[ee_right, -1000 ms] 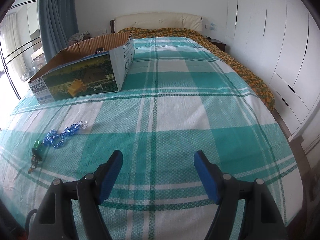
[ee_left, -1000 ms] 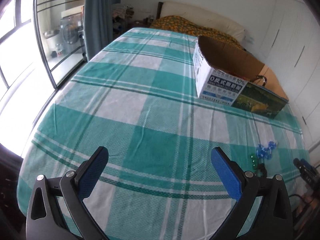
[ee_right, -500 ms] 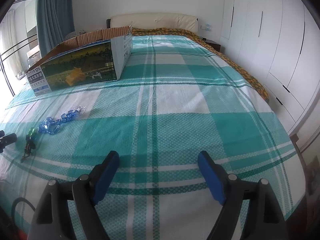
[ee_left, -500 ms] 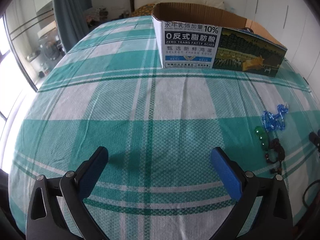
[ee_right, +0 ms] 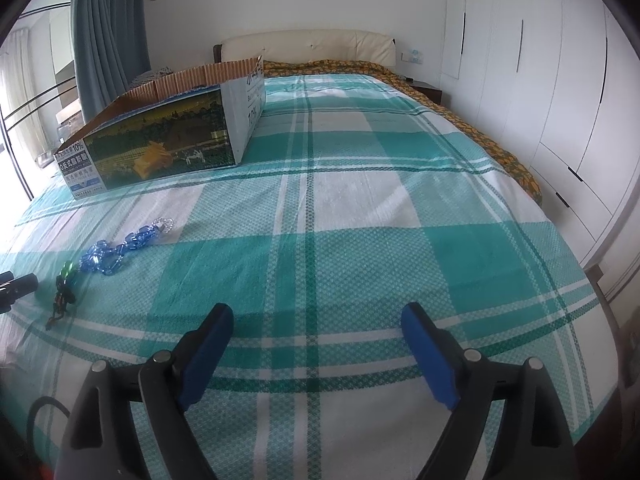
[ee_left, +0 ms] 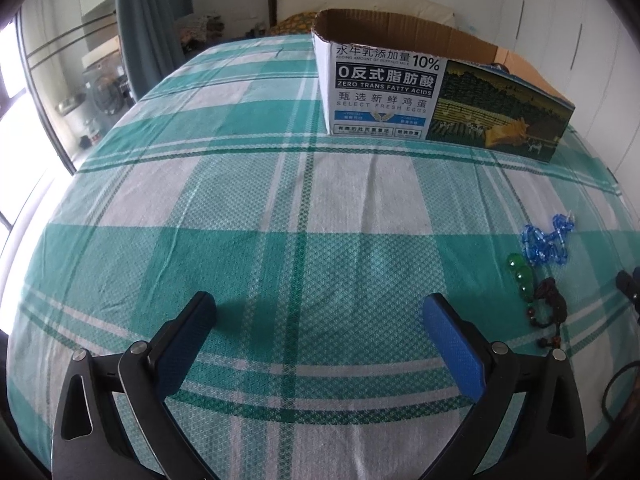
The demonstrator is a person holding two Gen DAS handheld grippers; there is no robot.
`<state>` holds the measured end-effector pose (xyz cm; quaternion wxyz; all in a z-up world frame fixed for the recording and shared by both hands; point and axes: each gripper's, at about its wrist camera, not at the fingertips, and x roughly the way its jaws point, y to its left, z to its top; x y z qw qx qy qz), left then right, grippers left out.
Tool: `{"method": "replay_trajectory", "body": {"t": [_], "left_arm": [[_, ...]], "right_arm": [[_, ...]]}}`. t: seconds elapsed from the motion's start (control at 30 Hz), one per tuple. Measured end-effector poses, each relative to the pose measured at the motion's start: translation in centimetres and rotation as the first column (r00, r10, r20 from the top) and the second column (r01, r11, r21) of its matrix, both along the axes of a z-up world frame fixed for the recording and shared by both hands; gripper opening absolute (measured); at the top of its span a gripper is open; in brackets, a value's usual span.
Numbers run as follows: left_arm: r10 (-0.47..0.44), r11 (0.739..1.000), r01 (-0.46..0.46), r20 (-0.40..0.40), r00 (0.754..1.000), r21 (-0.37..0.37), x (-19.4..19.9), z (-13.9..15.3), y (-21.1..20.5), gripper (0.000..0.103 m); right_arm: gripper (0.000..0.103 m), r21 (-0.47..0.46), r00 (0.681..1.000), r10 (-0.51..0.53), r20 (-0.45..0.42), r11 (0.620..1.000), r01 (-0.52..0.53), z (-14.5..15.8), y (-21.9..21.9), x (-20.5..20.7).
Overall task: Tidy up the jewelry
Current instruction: 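Withdraw both tools toward the blue crystal and black cord bracelets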
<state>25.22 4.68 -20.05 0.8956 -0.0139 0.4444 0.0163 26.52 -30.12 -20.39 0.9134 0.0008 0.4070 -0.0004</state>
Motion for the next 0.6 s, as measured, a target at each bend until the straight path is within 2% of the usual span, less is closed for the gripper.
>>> {"method": "replay_trajectory", "body": {"t": [0.23,0.37,0.6], "left_arm": [[-0.023,1.0,0.023,-0.052,0.998,-0.008,1.0,0.2,-0.1,0.103],[-0.024,1.0,0.023,-0.072,0.997,-0.007,1.4,0.3,-0.1,0.103],[-0.024,1.0,0.024,-0.061,0.998,-0.002,1.0,0.2,-0.2,0.103]], "right_arm": [[0.102,-0.03,0.998,0.046,-0.046,0.998,-0.047,-0.2,0.9,0.6],[0.103,-0.033,0.998,0.044,-0.052,0.998,-0.045,-0.2,1.0,0.6],[0.103,-0.033,0.996,0.064,-0.056,0.997,-0.066,-0.2,0.8,0.5]]}}
